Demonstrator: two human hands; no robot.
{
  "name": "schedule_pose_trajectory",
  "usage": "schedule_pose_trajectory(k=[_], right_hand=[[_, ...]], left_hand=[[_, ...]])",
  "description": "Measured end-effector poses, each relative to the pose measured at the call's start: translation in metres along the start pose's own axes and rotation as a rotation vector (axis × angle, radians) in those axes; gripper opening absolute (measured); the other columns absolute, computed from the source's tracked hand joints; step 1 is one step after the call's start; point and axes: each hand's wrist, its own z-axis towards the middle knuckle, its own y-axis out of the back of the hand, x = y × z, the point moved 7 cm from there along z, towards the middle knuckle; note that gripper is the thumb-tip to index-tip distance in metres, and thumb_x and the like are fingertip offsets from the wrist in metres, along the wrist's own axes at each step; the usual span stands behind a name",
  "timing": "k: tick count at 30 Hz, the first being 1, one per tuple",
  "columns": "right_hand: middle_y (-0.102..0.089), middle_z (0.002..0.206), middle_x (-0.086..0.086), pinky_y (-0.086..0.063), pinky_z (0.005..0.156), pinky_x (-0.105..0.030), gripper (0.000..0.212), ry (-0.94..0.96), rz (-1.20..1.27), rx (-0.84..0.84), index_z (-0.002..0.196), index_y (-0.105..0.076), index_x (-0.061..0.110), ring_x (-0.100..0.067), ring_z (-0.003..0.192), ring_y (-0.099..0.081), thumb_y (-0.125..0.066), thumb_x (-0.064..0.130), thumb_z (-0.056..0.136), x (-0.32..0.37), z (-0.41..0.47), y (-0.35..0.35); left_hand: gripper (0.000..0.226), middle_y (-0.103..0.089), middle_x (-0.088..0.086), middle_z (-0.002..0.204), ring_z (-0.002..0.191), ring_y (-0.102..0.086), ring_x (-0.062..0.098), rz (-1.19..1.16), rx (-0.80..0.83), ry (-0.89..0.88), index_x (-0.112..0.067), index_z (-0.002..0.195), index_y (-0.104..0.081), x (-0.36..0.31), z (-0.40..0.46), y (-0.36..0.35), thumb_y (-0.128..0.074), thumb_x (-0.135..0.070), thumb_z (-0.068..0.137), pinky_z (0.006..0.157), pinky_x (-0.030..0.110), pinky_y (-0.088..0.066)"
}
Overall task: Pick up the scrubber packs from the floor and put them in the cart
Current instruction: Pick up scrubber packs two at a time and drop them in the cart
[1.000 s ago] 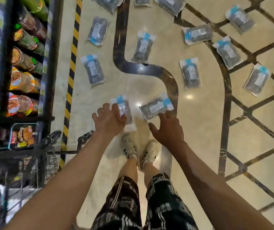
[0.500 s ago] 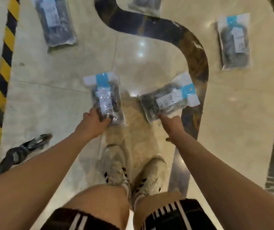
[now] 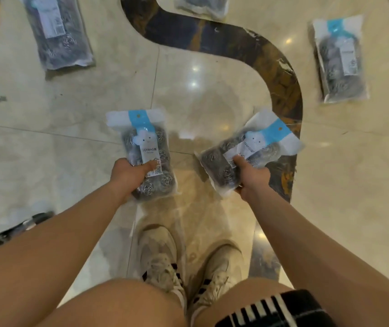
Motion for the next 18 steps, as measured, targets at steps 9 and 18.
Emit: schedule_pose_trajectory(k=[9,18], right_hand=[[-0.072,0.114,-0.016,-0.062,0.063,-0.035,0.065,0.239,-0.306,0.075,0.128,-0.056,0.008,-0.031,0.092,-0.073,-0.086,0.022,0.072,0.053,-0.154,0.068],[-0.078,0.104,-0.008,-0.064,0.072,-0.037,0.055,0.434,-0.434,0.23,0.115,-0.068,0.011,-0.023,0.09,-0.077,-0.078,0.035,0.067,0.155,-0.404,0.147]], left_hand=[[0.044,-0.074,-0.002,0.105,0.094,-0.072,0.018,-0.056,0.083,-0.163,-0.018,0.121,-0.069,-0.065,-0.159,0.054,-0.086,-0.031,0.082,0.082,0.032,-0.056],[0.021,-0.077,-0.008,0.091,0.088,-0.073,0.017,-0.198,0.184,-0.203,-0.019,0.109,-0.07,-0.16,-0.387,0.161,-0.077,-0.021,0.09,0.077,0.033,-0.058]])
